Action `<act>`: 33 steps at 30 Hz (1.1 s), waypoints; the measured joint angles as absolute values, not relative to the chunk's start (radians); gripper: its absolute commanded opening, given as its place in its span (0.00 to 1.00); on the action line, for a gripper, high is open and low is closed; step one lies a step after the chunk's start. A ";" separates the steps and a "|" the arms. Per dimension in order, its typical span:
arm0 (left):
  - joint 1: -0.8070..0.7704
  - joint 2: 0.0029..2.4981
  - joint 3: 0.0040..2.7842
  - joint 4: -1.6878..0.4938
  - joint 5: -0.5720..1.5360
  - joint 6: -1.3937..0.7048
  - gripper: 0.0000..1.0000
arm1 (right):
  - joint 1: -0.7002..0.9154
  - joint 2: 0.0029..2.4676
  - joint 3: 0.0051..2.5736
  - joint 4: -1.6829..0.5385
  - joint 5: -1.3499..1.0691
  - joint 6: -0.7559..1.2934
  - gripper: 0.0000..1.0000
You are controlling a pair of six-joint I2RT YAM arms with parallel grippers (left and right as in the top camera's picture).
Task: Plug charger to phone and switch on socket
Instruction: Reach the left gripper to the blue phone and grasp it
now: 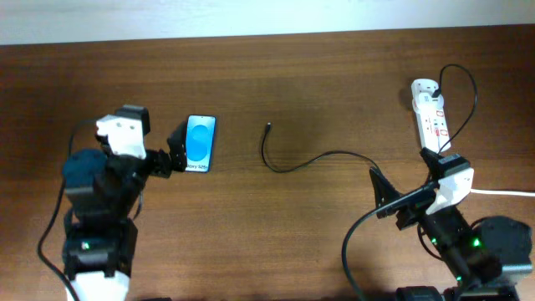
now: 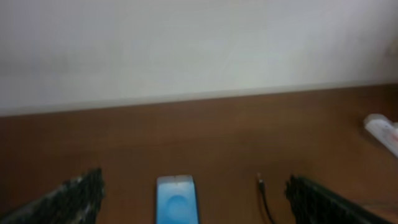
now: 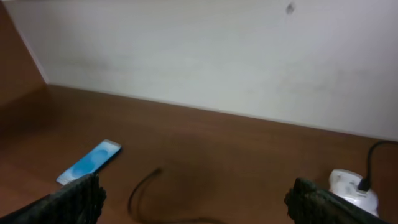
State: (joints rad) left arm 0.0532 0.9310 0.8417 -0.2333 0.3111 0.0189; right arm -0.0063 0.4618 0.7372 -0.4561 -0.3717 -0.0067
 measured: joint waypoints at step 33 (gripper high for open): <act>-0.125 1.900 1.774 -1.238 0.051 -0.099 0.99 | -0.006 1.303 1.356 -1.154 -0.578 -0.004 0.98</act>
State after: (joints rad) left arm -0.1253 1.9003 1.7741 -1.2385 0.0513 -0.0990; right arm -0.0063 1.3029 1.3560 -1.1538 -0.5781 -0.0036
